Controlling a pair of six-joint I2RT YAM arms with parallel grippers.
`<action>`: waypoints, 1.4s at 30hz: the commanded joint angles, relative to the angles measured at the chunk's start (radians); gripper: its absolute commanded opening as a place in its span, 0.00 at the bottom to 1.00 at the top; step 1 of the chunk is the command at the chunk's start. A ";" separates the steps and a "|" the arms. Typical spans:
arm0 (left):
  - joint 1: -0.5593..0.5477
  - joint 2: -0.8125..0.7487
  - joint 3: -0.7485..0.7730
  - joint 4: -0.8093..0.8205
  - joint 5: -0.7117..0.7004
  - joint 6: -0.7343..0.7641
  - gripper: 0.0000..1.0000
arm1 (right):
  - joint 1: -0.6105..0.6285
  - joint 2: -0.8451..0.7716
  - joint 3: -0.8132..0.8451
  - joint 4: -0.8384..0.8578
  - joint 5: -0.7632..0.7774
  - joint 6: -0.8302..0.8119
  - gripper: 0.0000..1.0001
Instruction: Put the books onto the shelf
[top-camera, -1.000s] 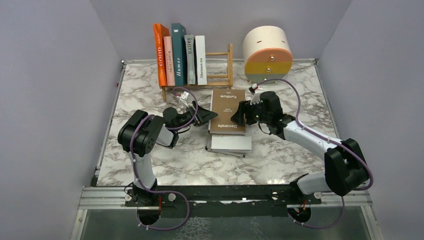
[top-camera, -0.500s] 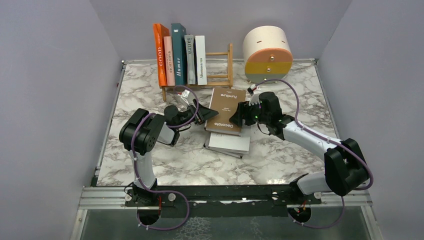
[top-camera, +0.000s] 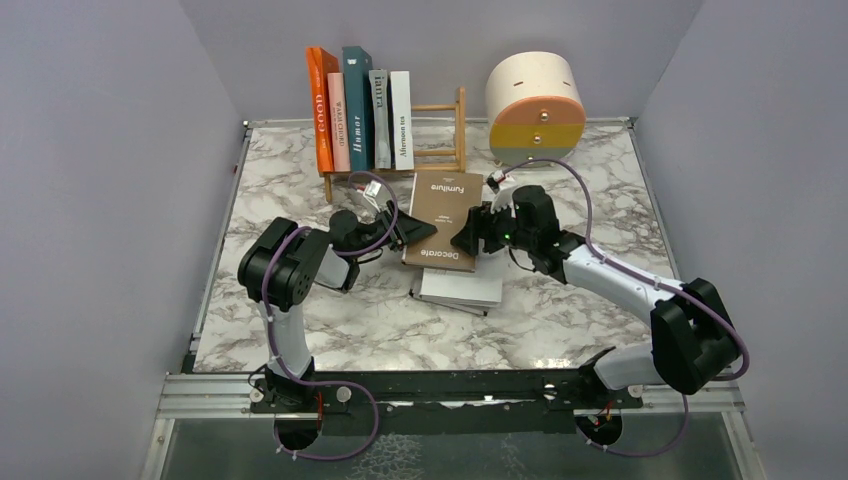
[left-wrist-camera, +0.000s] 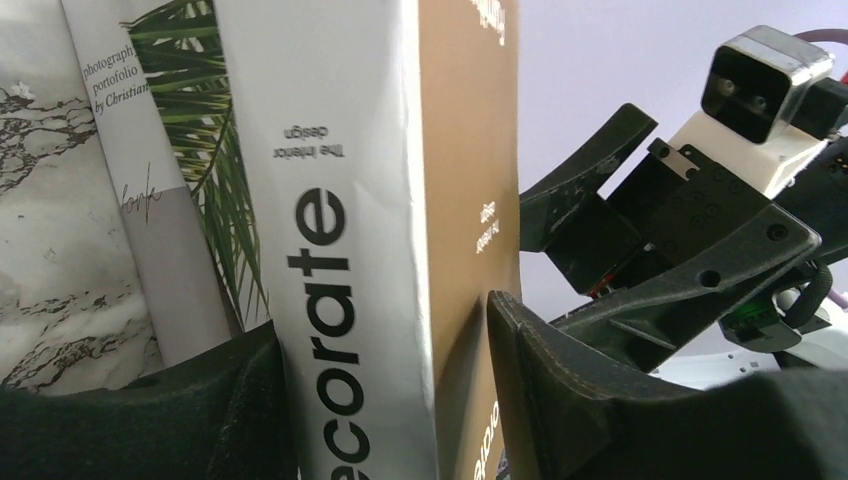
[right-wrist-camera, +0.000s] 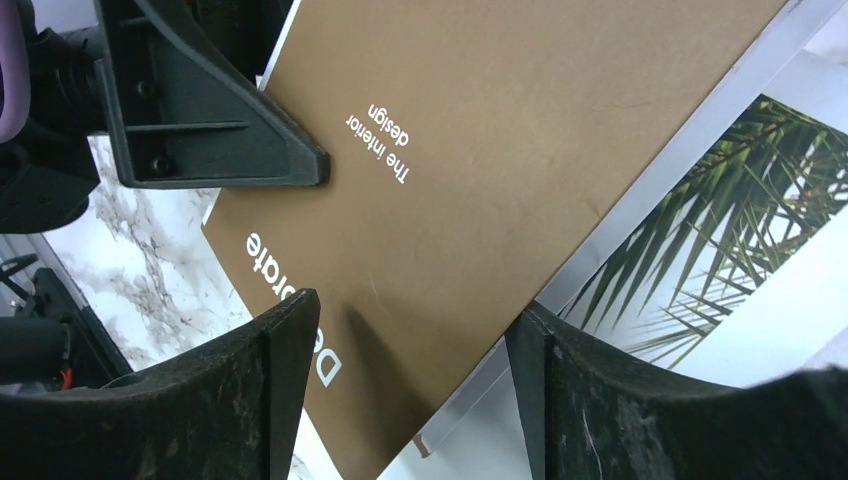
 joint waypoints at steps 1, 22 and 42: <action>-0.019 -0.056 -0.012 0.002 0.042 0.017 0.49 | 0.040 -0.022 0.006 0.066 -0.036 -0.026 0.66; -0.020 -0.543 0.021 -0.451 -0.022 0.216 0.00 | 0.064 -0.176 0.027 0.021 0.062 -0.013 0.79; -0.192 -0.518 0.738 -1.226 -0.828 0.886 0.00 | 0.064 -0.442 -0.006 -0.189 0.464 -0.032 0.89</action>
